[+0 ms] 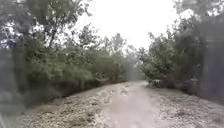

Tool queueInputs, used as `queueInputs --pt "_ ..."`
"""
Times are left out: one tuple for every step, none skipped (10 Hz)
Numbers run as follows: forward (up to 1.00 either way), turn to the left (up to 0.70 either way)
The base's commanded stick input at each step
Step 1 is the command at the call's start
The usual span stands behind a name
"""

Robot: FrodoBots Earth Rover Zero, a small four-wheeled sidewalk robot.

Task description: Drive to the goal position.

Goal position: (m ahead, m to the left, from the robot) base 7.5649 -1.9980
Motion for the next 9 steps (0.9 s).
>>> queueInputs --pt "0.45 0.0" --pt "0.45 0.0" --pt "0.45 0.0" --pt "0.45 0.0" --pt "0.45 0.0" --pt "0.45 0.0" --pt "0.45 0.0" --pt "0.45 0.0" --pt "0.45 0.0"
